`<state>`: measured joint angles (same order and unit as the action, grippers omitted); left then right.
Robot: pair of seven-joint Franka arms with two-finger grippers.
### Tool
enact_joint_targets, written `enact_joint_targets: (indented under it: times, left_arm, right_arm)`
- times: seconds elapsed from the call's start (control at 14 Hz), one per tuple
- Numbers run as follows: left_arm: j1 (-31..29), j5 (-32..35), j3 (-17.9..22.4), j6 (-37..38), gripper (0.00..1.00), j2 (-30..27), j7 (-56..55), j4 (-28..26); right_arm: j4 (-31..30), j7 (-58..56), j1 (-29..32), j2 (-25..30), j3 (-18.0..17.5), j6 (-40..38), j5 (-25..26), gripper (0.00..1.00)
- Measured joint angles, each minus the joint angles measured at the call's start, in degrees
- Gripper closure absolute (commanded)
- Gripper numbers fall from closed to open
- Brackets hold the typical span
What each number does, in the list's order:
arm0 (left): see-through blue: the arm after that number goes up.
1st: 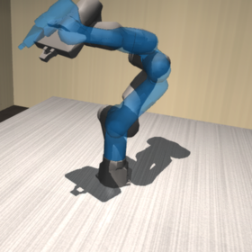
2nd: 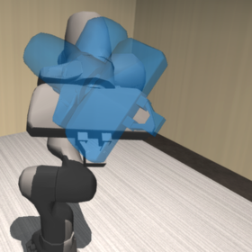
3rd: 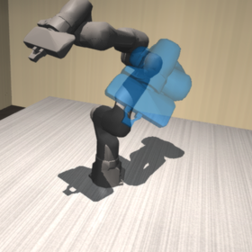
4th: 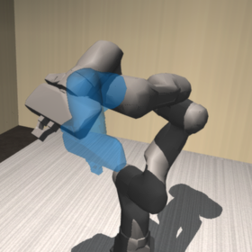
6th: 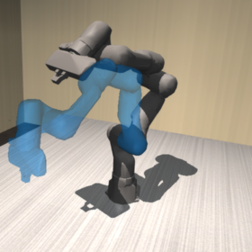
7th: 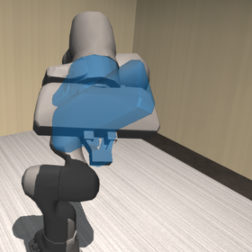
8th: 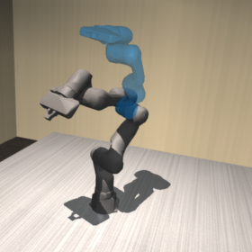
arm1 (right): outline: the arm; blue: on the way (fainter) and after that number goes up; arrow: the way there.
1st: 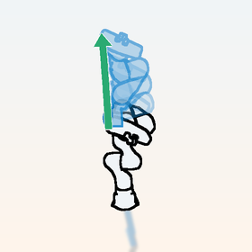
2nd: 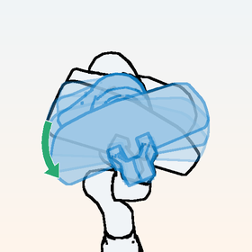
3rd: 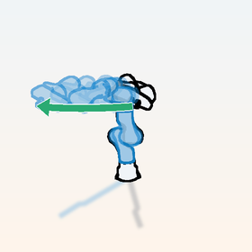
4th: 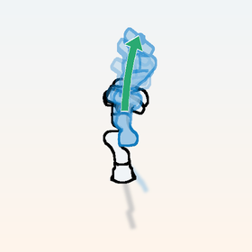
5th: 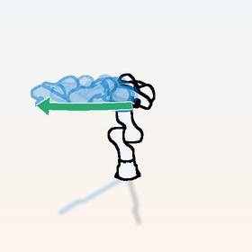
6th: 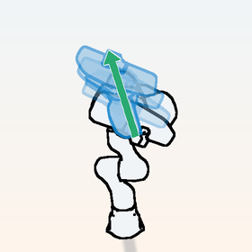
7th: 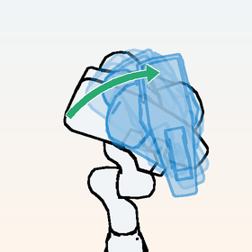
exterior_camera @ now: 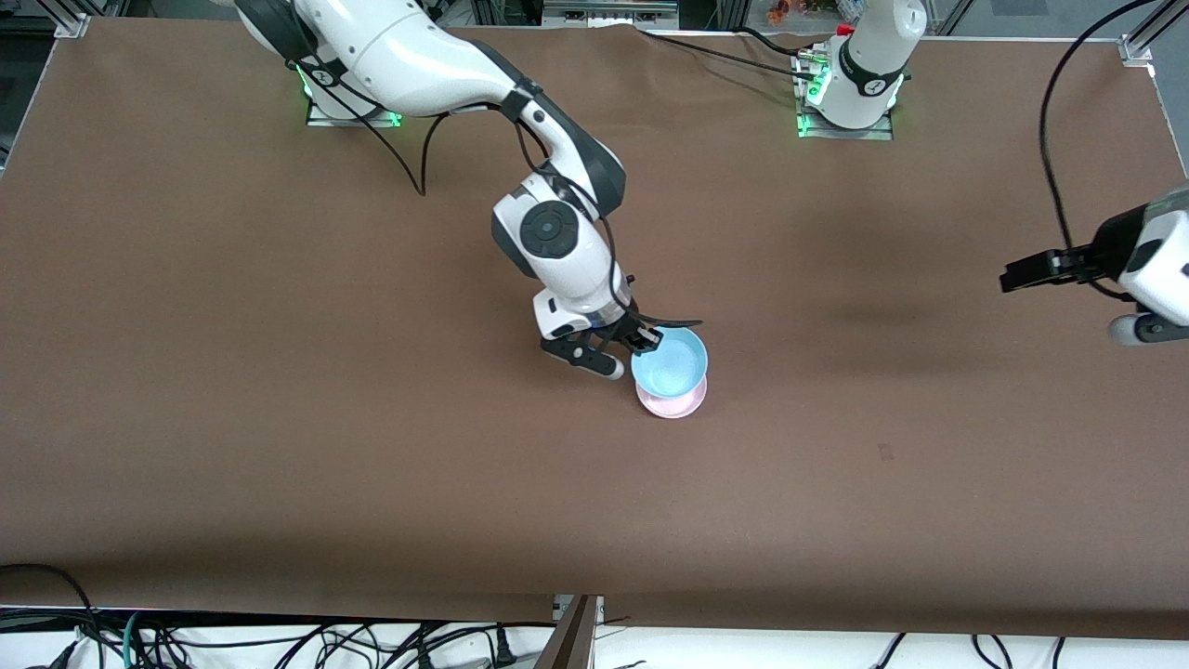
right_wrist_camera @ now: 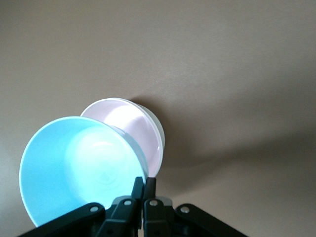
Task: Stack pink and blue bowls on white bowl
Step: 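Lower the blue bowl into the pink bowl and open the right gripper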
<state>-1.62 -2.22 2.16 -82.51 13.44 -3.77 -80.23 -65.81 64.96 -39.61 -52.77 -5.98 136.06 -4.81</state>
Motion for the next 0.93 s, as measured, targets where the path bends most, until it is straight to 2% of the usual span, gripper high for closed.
enact_joint_targets:
  times: [0.43, 0.93]
  left_arm:
    - [-0.32, 0.00, -0.59, 0.38, 0.00, 0.68, 1.15, -0.19]
    - [-0.16, 0.00, -0.79, 0.37, 0.00, 0.98, 1.19, 0.06]
  right_arm:
    - [5.43, -0.01, -0.92, -4.90, 1.17, 1.21, 4.46, 1.00]
    - [5.96, -0.04, -1.90, -6.34, 1.58, 2.16, 7.76, 1.00]
